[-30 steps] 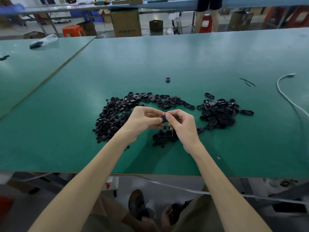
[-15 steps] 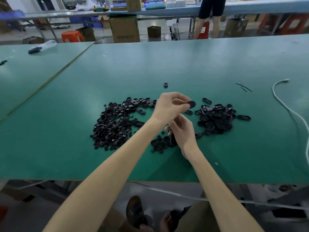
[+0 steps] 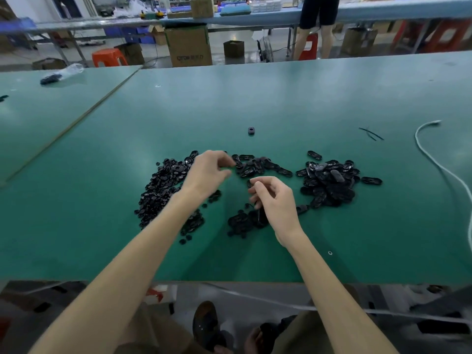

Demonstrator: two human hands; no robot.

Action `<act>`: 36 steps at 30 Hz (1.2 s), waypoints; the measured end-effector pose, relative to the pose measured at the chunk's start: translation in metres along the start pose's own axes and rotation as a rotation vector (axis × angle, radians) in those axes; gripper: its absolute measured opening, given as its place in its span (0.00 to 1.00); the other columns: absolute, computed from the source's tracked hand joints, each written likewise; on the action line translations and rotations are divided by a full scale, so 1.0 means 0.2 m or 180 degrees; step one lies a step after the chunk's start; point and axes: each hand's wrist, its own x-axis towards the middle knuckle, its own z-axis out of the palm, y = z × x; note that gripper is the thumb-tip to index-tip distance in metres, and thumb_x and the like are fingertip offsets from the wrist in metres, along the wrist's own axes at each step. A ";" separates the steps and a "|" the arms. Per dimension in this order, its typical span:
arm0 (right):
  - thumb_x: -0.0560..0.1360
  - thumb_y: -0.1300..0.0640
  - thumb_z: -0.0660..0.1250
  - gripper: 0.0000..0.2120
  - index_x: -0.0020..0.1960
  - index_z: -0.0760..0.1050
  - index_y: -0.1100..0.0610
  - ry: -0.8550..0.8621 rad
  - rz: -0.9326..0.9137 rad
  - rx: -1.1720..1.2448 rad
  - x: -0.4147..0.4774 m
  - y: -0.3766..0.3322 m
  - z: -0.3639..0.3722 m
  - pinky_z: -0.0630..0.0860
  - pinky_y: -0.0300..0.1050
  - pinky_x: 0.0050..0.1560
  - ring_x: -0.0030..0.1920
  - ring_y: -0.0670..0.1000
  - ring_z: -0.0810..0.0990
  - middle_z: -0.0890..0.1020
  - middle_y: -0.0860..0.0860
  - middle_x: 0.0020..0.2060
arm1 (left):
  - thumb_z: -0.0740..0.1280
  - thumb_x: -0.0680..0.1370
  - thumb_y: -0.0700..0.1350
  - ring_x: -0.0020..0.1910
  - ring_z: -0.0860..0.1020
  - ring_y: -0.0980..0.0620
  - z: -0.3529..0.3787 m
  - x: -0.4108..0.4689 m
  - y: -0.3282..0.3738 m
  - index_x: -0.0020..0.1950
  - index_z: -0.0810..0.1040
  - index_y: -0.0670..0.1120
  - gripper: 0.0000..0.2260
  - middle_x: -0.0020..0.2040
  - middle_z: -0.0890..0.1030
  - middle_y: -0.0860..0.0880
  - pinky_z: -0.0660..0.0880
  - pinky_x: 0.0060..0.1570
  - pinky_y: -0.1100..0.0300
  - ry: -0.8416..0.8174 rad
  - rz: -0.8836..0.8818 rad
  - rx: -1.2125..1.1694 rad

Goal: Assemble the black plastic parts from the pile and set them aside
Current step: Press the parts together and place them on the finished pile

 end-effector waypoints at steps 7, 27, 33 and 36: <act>0.84 0.63 0.64 0.07 0.56 0.81 0.58 -0.0064 0.0006 -0.0038 -0.01 0.00 0.01 0.79 0.39 0.39 0.38 0.45 0.82 0.85 0.52 0.43 | 0.77 0.75 0.54 0.61 0.71 0.46 -0.10 -0.04 -0.24 0.54 0.83 0.54 0.10 0.55 0.74 0.49 0.64 0.64 0.50 -0.0574 -0.0236 0.1196; 0.80 0.61 0.73 0.04 0.50 0.83 0.53 -0.0318 -0.0129 -0.0109 -0.02 -0.02 0.00 0.79 0.42 0.41 0.47 0.52 0.85 0.86 0.50 0.44 | 0.73 0.80 0.49 0.47 0.82 0.49 -0.02 -0.15 -0.09 0.49 0.86 0.46 0.07 0.45 0.86 0.48 0.78 0.53 0.54 -0.0443 0.0248 -0.0255; 0.79 0.61 0.73 0.04 0.49 0.82 0.53 -0.0374 -0.0093 -0.0211 -0.02 -0.01 0.01 0.80 0.44 0.43 0.44 0.50 0.85 0.85 0.48 0.41 | 0.70 0.82 0.50 0.36 0.78 0.57 -0.05 -0.16 -0.13 0.47 0.86 0.49 0.08 0.39 0.84 0.51 0.74 0.40 0.62 -0.0406 0.0345 -0.0449; 0.80 0.63 0.71 0.03 0.50 0.80 0.56 -0.0280 -0.0069 -0.0058 -0.02 -0.01 0.00 0.80 0.42 0.40 0.40 0.47 0.85 0.85 0.48 0.39 | 0.70 0.82 0.46 0.41 0.79 0.58 -0.08 -0.15 -0.18 0.50 0.86 0.50 0.04 0.44 0.84 0.56 0.73 0.42 0.67 -0.0208 0.0352 -0.0287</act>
